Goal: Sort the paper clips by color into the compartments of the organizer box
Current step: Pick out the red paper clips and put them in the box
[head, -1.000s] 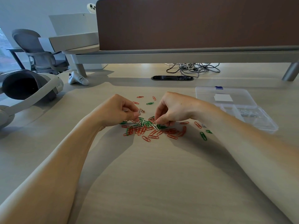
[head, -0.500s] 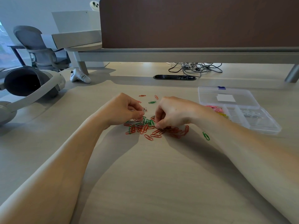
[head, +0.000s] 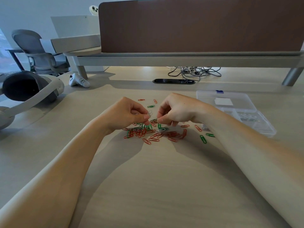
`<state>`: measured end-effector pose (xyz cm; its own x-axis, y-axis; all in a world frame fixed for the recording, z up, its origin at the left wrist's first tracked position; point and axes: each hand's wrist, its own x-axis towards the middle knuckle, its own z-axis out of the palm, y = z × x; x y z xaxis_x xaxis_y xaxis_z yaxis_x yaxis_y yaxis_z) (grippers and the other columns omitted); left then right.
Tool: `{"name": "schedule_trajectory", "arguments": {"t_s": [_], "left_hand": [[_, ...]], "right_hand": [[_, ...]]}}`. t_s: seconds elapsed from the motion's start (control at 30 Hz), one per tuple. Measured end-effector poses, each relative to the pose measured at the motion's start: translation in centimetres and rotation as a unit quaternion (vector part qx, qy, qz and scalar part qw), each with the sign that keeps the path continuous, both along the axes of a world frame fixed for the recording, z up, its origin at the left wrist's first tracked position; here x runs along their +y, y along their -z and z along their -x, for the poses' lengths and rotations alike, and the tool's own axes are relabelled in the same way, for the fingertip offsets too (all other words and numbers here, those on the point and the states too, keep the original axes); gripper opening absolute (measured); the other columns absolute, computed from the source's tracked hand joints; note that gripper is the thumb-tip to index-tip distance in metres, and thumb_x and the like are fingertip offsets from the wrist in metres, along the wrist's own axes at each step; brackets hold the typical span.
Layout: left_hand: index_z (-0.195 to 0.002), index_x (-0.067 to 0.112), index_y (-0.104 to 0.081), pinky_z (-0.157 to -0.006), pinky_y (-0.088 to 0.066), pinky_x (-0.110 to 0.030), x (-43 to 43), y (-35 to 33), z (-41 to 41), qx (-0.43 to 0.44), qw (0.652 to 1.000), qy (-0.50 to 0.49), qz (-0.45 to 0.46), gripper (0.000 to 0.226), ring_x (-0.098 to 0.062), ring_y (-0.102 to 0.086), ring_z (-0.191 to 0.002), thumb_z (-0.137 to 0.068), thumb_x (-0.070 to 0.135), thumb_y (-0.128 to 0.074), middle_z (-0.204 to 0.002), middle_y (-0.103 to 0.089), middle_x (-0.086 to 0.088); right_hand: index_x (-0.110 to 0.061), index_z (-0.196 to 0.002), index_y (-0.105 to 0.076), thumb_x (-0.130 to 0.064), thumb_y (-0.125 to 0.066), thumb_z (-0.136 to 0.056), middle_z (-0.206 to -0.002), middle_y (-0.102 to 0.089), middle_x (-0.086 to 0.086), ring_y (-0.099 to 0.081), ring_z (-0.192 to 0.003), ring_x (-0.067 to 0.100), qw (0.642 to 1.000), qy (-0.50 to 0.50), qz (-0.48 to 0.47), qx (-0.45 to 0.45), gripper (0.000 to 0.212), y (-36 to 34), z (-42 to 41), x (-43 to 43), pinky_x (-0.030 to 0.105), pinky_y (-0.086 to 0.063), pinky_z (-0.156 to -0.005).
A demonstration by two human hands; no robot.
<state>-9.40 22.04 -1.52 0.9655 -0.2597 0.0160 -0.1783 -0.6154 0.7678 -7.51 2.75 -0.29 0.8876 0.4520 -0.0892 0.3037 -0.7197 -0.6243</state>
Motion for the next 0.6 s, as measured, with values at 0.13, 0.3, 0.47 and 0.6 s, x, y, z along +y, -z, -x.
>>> {"name": "schedule_trajectory", "arguments": {"t_s": [0.13, 0.3, 0.47, 0.6], "left_hand": [[-0.089, 0.013, -0.071, -0.054, -0.041, -0.004, -1.0, -0.1, 0.3, -0.003, 1.0, -0.013, 0.022, 0.004, 0.004, -0.062, -0.058, -0.086, 0.013, -0.069, -0.076, -0.075, -0.003], [-0.09, 0.012, -0.072, -0.062, -0.044, -0.011, -1.3, 0.2, 0.3, -0.003, 0.999, -0.029, 0.013, 0.008, 0.002, -0.064, -0.061, -0.086, 0.017, -0.069, -0.075, -0.075, 0.0], [-0.088, 0.014, -0.071, -0.056, -0.042, -0.007, -1.7, 0.3, 0.4, -0.009, 1.0, -0.027, 0.01, 0.005, 0.002, -0.063, -0.057, -0.086, 0.015, -0.068, -0.07, -0.074, 0.004], [-0.09, 0.011, -0.072, -0.053, -0.04, -0.006, -2.0, 0.2, 0.5, -0.021, 1.0, -0.015, 0.01, 0.007, 0.003, -0.057, -0.05, -0.087, 0.014, -0.067, -0.07, -0.073, 0.003]], "right_hand": [[-0.025, -0.075, -0.072, -0.021, -0.077, -0.08, -0.07, -0.066, -0.011, -0.061, -0.065, 0.006, 0.996, -0.022, 0.062, -0.053, 0.008, 0.2, 0.5, -0.7, 0.021, -0.049, -0.059], [-0.023, -0.085, -0.075, -0.025, -0.077, -0.08, -0.08, -0.065, -0.006, -0.061, -0.08, 0.012, 0.987, -0.04, 0.117, -0.107, 0.006, 1.3, 0.7, 0.0, 0.024, -0.049, -0.067], [-0.025, -0.078, -0.068, -0.024, -0.073, -0.083, -0.085, -0.064, -0.001, -0.06, -0.083, 0.016, 0.984, -0.043, 0.134, -0.114, 0.007, 1.6, 0.8, 0.4, 0.026, -0.047, -0.067], [-0.021, -0.08, -0.068, -0.02, -0.068, -0.085, -0.076, -0.057, -0.008, -0.055, -0.076, 0.012, 0.987, -0.035, 0.111, -0.11, 0.005, 1.2, 0.8, 0.0, 0.021, -0.042, -0.057]]}}
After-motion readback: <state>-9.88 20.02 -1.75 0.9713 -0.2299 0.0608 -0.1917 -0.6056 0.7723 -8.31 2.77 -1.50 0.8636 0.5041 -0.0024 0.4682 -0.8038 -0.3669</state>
